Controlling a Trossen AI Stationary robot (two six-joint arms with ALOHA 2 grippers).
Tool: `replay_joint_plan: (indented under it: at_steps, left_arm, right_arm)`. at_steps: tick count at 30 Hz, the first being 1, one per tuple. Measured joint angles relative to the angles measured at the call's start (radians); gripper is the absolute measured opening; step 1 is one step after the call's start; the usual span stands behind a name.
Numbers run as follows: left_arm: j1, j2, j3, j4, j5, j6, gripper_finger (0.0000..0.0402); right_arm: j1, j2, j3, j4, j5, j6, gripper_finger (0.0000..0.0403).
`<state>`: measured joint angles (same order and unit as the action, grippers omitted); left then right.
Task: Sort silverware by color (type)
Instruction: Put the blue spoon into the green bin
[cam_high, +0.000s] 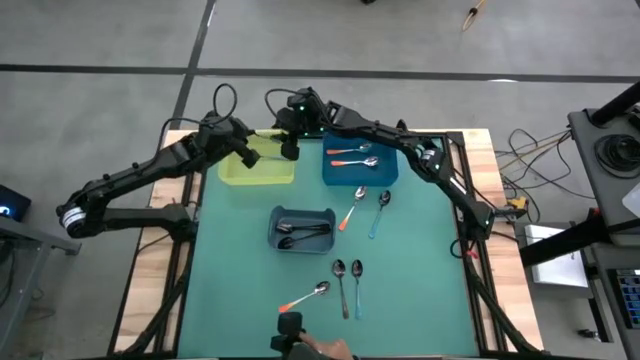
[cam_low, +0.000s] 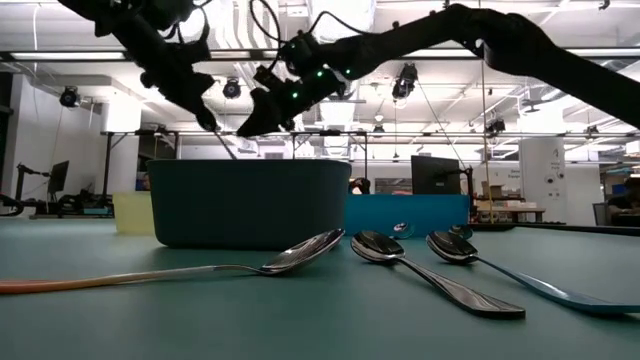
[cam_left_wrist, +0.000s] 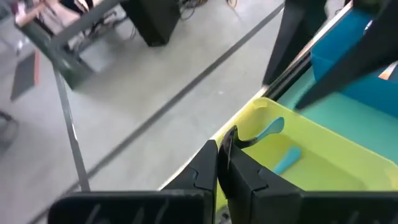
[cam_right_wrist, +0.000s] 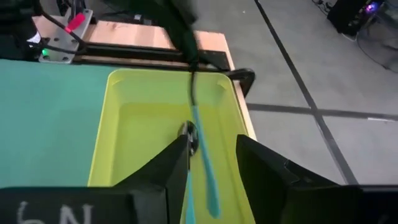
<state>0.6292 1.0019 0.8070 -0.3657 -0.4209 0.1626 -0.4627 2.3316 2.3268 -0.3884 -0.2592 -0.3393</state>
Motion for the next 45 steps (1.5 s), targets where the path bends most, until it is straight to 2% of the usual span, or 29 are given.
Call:
replay_joint_plan:
  at_steps: [10,13,16,20,24,34,40,45]
  left_arm:
    - [0.037,0.048,-0.002,-0.078,-0.026,-0.194,0.0]
    - [0.041,0.081,-0.002,-0.094,-0.026,-0.232,0.0]
    - [0.043,0.12,-0.003,-0.095,-0.026,-0.252,0.0]
    - [0.062,0.183,-0.003,-0.078,-0.026,-0.26,0.0]
    - [0.084,0.238,-0.004,-0.059,-0.022,-0.266,0.0]
    - [0.114,0.275,-0.004,0.011,0.072,-0.32,0.0]
    - [0.118,0.301,-0.004,0.015,0.073,-0.379,0.0]
    - [0.119,0.325,-0.004,0.016,0.072,-0.433,0.0]
  right_arm:
    - [-0.026,-0.119,-0.002,-0.319,0.023,-0.021,0.0137]
    - [-0.033,-0.16,-0.035,-0.392,0.022,-0.02,0.0137]
    - [-0.035,-0.209,-0.111,-0.394,0.017,-0.015,0.0137]
    - [-0.026,-0.304,-0.273,-0.295,0.013,-0.002,0.0137]
    - [-0.016,-0.426,-0.487,-0.121,0.014,0.03,0.0137]
    - [0.01,-0.738,-0.935,0.243,0.016,0.104,0.0137]
    - [0.018,-0.846,-1.095,0.372,0.015,0.087,0.0137]
    - [0.018,-0.874,-1.156,0.371,0.016,0.081,0.0137]
